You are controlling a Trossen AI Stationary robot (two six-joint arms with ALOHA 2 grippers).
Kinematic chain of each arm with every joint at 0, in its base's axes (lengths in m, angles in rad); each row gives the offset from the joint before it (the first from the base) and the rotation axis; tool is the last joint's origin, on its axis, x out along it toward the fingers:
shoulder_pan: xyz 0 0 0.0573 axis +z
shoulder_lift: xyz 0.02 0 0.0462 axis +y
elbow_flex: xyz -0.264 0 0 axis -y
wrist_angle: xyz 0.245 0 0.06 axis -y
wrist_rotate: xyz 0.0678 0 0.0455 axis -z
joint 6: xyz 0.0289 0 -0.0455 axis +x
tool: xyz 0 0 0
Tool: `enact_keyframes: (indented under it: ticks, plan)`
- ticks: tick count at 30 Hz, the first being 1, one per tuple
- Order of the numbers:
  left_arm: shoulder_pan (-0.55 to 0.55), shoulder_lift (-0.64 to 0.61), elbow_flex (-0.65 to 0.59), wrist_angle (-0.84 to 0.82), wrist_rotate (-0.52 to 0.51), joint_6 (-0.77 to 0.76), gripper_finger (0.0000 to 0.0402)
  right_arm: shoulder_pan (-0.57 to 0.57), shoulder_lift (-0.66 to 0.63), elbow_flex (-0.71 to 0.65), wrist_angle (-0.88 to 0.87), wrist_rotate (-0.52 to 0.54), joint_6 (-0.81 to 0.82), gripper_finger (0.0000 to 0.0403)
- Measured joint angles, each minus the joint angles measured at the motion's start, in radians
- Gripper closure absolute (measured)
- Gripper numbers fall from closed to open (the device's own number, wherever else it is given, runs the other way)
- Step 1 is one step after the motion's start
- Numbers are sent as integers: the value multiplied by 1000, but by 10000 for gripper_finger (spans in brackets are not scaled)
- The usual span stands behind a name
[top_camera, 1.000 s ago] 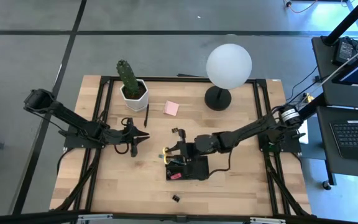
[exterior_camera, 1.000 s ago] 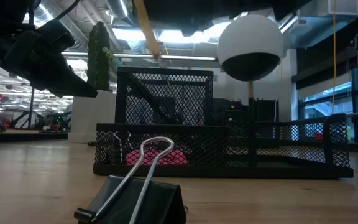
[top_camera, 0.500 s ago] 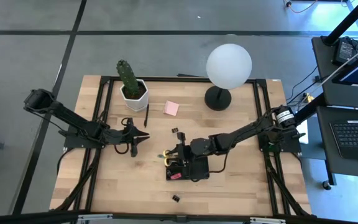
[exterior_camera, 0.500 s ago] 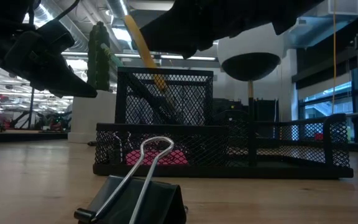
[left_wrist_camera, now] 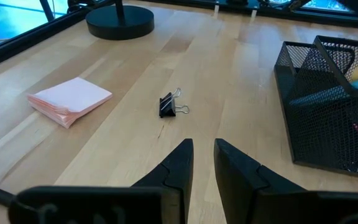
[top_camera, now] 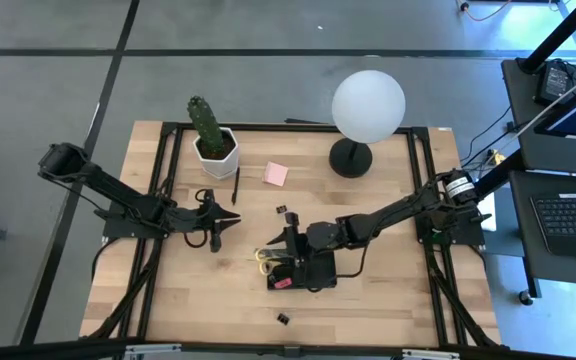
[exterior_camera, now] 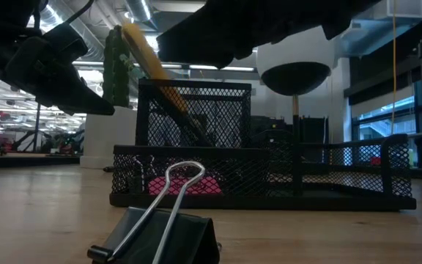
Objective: Pick and place office supplies into organizer
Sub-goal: Put the yellow scissors into the mesh desk organizer, then put the bottom black binder clip into the mesh desk organizer
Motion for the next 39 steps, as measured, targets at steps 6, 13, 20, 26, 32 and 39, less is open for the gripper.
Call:
enact_keyframes:
  ticks: [6, 13, 20, 26, 32, 39]
  plan:
    - [-5, 0, 0, 87, 60, 41, 343, 7, -151, 1, -145, -2, 46, 170]
    - [-91, -2, 0, 346, 220, 345, 342, 90, -344, 2, -440, 38, 109, 167]
    - [-209, -2, 55, 459, 253, 544, 342, 196, -400, 2, -605, 308, 204, 167]
    - [-286, 11, 166, 365, 253, 563, 316, 227, -399, 1, -701, 350, 280, 167]
    - [-311, 138, 276, 339, 260, 575, 260, 231, -399, 1, -837, 351, 396, 167]
    - [-332, 326, 442, 275, 302, 397, 225, 290, -404, 0, -1080, 459, 632, 167]
